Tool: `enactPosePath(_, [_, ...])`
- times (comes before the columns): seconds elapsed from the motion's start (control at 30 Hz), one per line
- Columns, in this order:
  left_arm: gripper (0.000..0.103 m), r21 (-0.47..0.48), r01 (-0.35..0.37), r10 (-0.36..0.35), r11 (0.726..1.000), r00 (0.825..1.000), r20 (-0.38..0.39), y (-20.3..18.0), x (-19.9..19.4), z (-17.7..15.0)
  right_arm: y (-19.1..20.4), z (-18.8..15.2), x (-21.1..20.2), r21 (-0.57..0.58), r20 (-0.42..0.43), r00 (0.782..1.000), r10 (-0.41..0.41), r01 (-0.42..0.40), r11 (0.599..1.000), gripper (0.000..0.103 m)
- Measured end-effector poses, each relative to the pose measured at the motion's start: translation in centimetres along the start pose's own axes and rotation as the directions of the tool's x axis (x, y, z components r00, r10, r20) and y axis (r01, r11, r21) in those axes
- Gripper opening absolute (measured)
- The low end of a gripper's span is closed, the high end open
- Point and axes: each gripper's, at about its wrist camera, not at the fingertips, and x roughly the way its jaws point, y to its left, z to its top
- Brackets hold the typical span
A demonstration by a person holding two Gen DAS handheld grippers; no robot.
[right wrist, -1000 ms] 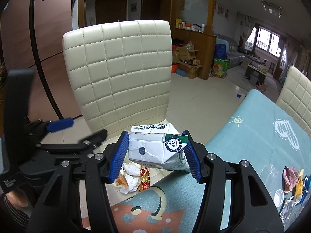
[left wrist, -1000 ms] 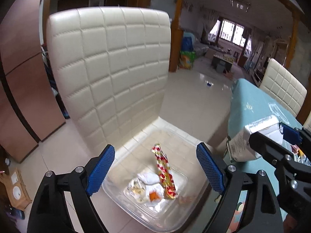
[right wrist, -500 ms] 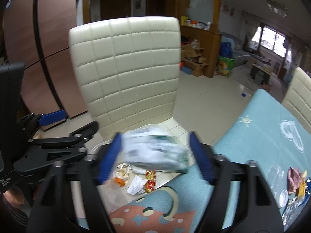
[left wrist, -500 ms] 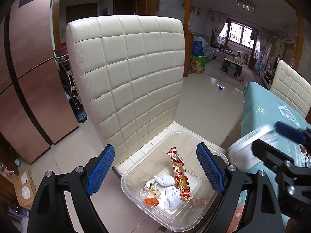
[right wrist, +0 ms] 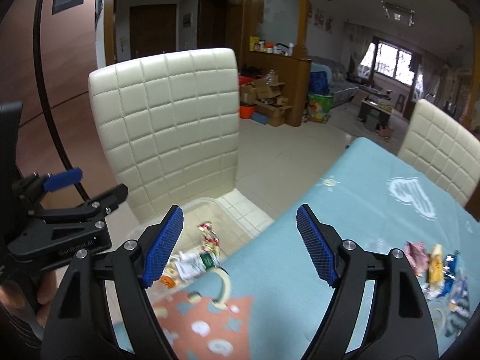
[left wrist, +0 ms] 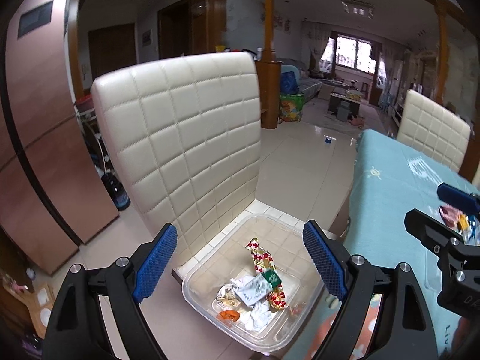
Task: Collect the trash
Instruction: 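Move both open tools back over the table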
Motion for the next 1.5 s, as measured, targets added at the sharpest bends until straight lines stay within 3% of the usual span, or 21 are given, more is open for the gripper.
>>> enactPosePath(0.27, [0.084, 0.03, 0.113, -0.111, 0.993, 0.992, -0.058, -3.8, -1.7, -0.5, -3.8, -3.0, -4.4, 0.033, -0.007, 0.992, -0.124, 0.124, 0.992, 0.078])
enactPosePath(0.43, [0.084, 0.044, 0.213, -0.207, 0.976, 0.971, -0.123, -7.4, -2.3, -0.8, -7.7, -5.9, -7.2, 0.087, -0.027, 0.978, -0.209, 0.211, 0.974, 0.078])
enactPosePath(0.73, [0.084, 0.132, 0.328, -0.298, 0.936, 0.932, -0.205, -16.3, -3.1, -1.9, -16.0, -11.2, -11.0, 0.241, -0.108, 0.944, -0.311, 0.328, 0.913, 0.078])
enactPosePath(1.13, [0.084, 0.241, 0.332, -0.26, 0.912, 0.923, -0.285, -24.2, -1.8, -4.0, -22.8, -15.5, -11.5, 0.332, -0.198, 0.922, -0.331, 0.381, 0.863, 0.078])
enactPosePath(1.2, [0.084, 0.247, 0.334, -0.255, 0.909, 0.918, -0.303, -25.0, -1.1, -4.2, -24.0, -16.2, -11.0, 0.351, -0.226, 0.918, -0.325, 0.388, 0.852, 0.092])
enactPosePath(1.27, [0.084, 0.258, 0.329, -0.245, 0.908, 0.918, -0.311, -25.5, -0.6, -4.3, -25.2, -16.8, -10.8, 0.372, -0.243, 0.905, -0.349, 0.42, 0.828, 0.098])
enactPosePath(1.5, [0.084, 0.282, 0.31, -0.212, 0.908, 0.92, -0.328, -26.8, 1.2, -4.5, -27.5, -17.8, -8.1, 0.414, -0.322, 0.907, -0.271, 0.392, 0.822, 0.099])
